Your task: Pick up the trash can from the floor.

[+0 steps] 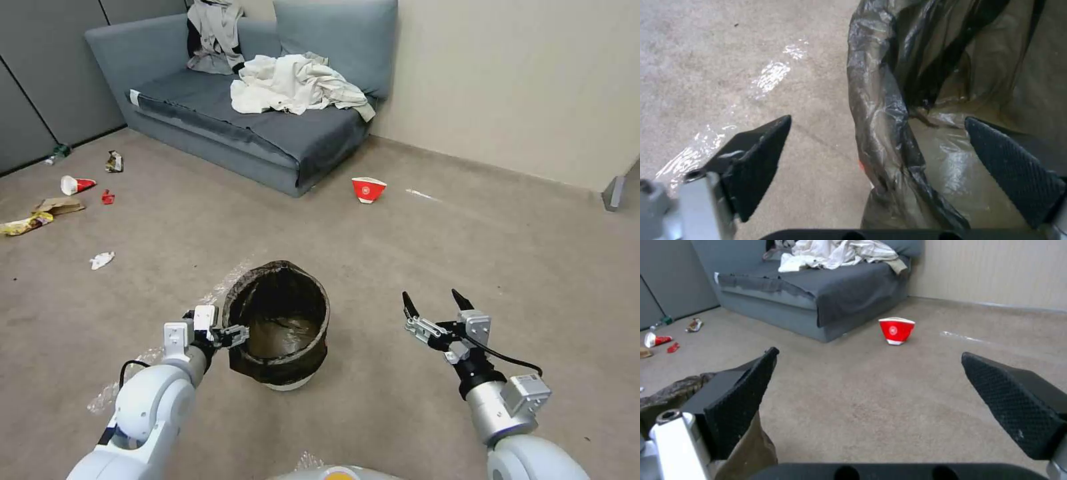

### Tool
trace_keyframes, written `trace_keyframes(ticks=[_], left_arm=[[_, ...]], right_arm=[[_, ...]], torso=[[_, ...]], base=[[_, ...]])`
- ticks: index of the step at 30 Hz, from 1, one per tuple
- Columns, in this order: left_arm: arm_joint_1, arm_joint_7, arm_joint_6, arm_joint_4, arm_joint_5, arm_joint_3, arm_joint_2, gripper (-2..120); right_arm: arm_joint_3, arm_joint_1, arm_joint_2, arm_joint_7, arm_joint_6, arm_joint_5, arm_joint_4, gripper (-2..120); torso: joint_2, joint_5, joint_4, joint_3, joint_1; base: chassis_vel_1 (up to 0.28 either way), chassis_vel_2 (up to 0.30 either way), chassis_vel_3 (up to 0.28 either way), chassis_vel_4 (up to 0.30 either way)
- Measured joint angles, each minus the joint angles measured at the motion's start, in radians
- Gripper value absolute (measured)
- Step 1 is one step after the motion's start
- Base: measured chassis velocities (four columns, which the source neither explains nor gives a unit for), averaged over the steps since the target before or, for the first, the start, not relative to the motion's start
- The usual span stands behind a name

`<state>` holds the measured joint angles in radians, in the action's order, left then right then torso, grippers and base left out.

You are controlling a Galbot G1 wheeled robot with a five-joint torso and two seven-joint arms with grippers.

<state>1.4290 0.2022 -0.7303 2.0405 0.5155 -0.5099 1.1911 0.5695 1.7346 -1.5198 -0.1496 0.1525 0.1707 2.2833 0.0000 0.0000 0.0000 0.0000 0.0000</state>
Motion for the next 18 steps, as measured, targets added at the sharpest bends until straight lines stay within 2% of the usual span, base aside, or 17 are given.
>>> trace_keyframes(ticks=[4, 6, 7, 9, 12, 14, 17, 18], left_arm=[[-0.030, 0.000, -0.001, -0.024, 0.008, 0.016, -0.008, 76], [-0.035, 0.002, -0.001, -0.027, 0.012, 0.020, -0.008, 73], [-0.040, 0.006, -0.002, -0.032, 0.016, 0.026, -0.008, 66], [-0.046, 0.012, -0.003, -0.039, 0.019, 0.032, -0.007, 63], [-0.058, 0.029, -0.004, -0.056, 0.022, 0.049, 0.001, 48], [-0.062, 0.036, -0.004, -0.060, 0.022, 0.053, 0.003, 45], [-0.076, 0.054, -0.004, -0.070, 0.022, 0.068, 0.008, 30], [-0.076, 0.054, -0.004, -0.070, 0.022, 0.068, 0.008, 30]], right_arm=[[-0.007, -0.002, -0.003, 0.001, -0.002, -0.001, -0.002, 100], [-0.009, -0.002, -0.004, 0.001, -0.004, -0.001, -0.003, 100], [-0.011, -0.001, -0.005, 0.001, -0.005, -0.001, -0.005, 100], [-0.012, 0.000, -0.006, 0.001, -0.005, -0.001, -0.008, 100], [-0.013, 0.000, -0.006, 0.004, -0.009, -0.002, -0.010, 100], [-0.013, 0.000, -0.005, 0.006, -0.009, -0.003, -0.010, 100], [-0.009, 0.000, -0.002, 0.007, -0.009, -0.003, -0.010, 100], [-0.009, 0.000, -0.002, 0.007, -0.009, -0.003, -0.010, 100]], torso=[[0.000, 0.0000, 0.0000, 0.000, 0.000], [0.000, 0.0000, 0.0000, 0.000, 0.000], [0.000, 0.0000, -0.0001, 0.000, 0.000], [0.000, 0.0000, -0.0001, 0.000, 0.000], [0.000, 0.0001, 0.0000, 0.000, 0.000], [0.000, 0.0001, 0.0000, 0.000, 0.000], [0.000, 0.0001, 0.0000, 0.000, 0.000], [0.000, 0.0001, 0.0000, 0.000, 0.000]], base=[[0.000, 0.000, 0.000, 0.000], [0.000, 0.000, 0.000, 0.000], [0.000, 0.000, 0.000, 0.000], [0.000, 0.000, 0.000, 0.000], [0.000, 0.000, 0.000, 0.000], [0.000, 0.000, 0.000, 0.000], [0.000, 0.000, 0.000, 0.000], [0.000, 0.000, 0.000, 0.000]])
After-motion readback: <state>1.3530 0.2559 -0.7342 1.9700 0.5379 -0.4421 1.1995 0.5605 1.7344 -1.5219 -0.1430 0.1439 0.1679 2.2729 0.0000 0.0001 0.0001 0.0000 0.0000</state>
